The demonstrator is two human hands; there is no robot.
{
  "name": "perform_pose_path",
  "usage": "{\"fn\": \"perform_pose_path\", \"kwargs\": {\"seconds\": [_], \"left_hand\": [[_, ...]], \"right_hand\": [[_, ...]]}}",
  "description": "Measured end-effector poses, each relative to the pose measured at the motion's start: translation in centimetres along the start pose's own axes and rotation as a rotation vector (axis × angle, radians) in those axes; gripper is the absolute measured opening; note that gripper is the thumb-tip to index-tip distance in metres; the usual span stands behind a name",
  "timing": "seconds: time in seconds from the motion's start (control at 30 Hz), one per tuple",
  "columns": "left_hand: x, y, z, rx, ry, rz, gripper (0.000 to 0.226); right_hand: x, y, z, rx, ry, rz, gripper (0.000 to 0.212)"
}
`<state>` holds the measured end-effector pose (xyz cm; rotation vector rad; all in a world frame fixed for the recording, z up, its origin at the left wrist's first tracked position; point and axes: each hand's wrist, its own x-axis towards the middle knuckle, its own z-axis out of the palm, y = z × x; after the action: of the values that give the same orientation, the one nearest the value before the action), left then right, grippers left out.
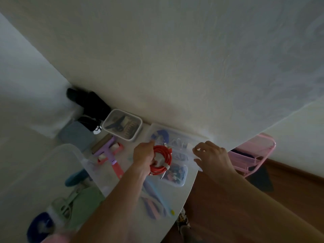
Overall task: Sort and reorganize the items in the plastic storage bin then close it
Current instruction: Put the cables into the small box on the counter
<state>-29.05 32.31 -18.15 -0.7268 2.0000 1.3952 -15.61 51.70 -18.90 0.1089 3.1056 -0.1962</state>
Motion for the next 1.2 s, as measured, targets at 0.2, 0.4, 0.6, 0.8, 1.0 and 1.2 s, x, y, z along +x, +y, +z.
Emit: {"fn": "perform_pose_path", "kwargs": {"seconds": [0.2, 0.4, 0.6, 0.8, 1.0, 1.2], "left_hand": [[-0.5, -1.6, -1.1, -0.090, -0.038, -0.149, 0.027], [-2.3, 0.2, -1.9, -0.154, -0.145, -0.133, 0.030], [-2.3, 0.4, -1.2, -0.227, -0.313, -0.116, 0.027], [-3.0, 1.0, 3.0, -0.242, -0.497, -0.108, 0.038], [-3.3, 0.7, 8.3, -0.285, -0.498, -0.032, 0.030], [-2.4, -2.3, 8.5, 0.253, -0.505, 0.439, 0.023]], "right_hand": [[-0.8, -0.5, 3.1, -0.014, 0.187, -0.049, 0.029], [-0.5, 0.3, -0.4, 0.132, 0.444, 0.015, 0.020], [1.4, -0.3, -3.3, 0.215, 0.432, 0.632, 0.038], [1.6, -0.8, -2.0, 1.184, 0.013, 0.639, 0.051], [2.4, 2.0, -1.2, 0.992, 0.112, 0.558, 0.025], [1.8, 1.6, 0.6, 0.622, 0.238, 0.299, 0.034]]}}
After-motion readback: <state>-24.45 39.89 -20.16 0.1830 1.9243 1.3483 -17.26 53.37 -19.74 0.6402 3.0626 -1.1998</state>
